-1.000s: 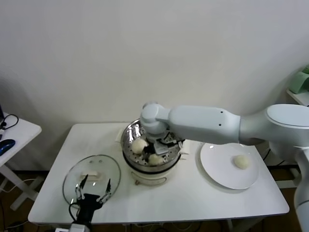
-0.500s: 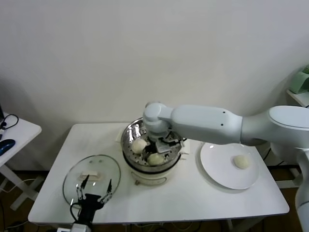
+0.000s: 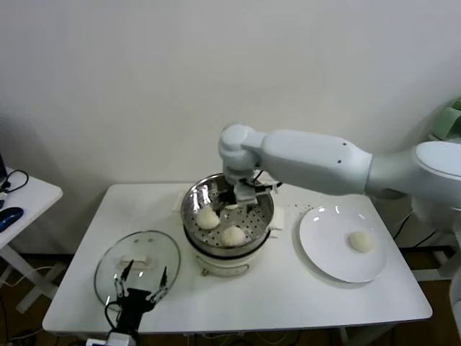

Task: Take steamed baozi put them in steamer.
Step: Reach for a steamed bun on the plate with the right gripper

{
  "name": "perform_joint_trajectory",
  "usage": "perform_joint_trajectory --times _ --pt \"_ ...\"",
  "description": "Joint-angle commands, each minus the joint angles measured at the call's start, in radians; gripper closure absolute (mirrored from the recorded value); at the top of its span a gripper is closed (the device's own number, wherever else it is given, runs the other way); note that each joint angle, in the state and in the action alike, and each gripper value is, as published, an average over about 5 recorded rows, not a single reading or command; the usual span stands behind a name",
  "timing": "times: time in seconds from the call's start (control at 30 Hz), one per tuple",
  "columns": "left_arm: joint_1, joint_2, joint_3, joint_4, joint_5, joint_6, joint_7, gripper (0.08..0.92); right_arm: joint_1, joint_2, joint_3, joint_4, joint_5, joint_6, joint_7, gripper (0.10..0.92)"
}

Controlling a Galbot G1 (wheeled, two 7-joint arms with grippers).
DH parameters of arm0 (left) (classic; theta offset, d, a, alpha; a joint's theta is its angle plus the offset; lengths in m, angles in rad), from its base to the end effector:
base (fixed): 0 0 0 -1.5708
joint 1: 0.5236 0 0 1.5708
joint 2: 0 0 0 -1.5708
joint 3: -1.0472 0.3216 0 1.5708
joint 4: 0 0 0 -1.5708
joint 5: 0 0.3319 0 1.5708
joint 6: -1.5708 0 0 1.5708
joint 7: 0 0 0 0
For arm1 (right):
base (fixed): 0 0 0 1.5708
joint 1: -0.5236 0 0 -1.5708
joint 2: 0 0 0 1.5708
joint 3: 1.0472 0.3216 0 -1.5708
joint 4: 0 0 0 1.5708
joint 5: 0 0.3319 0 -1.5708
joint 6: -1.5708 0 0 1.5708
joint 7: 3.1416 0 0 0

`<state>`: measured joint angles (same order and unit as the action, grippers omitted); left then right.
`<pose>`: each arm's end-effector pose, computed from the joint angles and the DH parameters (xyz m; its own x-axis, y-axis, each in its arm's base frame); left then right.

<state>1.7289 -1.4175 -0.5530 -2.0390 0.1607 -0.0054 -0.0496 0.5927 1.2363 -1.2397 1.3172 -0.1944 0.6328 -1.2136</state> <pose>0.1237 0.0348 -0.3174 -0.9812 -0.0026 0.1930 0.0565 0.9523 0.3000 0.4890 0.1650 -0.0278 -0.1448 -0.0685 0.9871 0.0840 -0.9948 -0.0568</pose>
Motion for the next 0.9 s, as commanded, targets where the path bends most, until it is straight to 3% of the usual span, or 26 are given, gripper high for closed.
perform_joint_trajectory --times 0.03,0.17,0.3,0.5,0.67,0.9 --pt "-0.009 0.010 -0.007 -0.003 -0.018 -0.006 0.001 0.177 0.283 -0.180 -0.240 -0.133 0.554 -0.354 -0.016 0.203" --pt "-0.015 0.015 -0.012 -0.005 -0.033 -0.011 0.003 0.177 0.318 -0.317 -0.301 -0.148 0.704 -0.543 -0.021 0.203" --pt "-0.020 0.015 -0.013 -0.005 -0.043 -0.013 0.003 0.177 0.260 -0.468 -0.252 -0.156 0.681 -0.648 -0.022 0.203" --pt "-0.021 0.013 -0.012 -0.009 -0.045 -0.012 0.006 0.177 0.082 -0.650 -0.129 -0.164 0.458 -0.640 -0.036 0.203" --pt "-0.014 0.009 -0.012 -0.018 -0.043 -0.011 0.014 0.177 -0.208 -0.728 0.148 -0.186 0.132 -0.544 -0.046 0.203" --pt "0.004 0.007 -0.019 -0.025 -0.039 -0.015 0.014 0.177 -0.499 -0.756 0.368 -0.198 0.042 -0.564 -0.021 0.203"
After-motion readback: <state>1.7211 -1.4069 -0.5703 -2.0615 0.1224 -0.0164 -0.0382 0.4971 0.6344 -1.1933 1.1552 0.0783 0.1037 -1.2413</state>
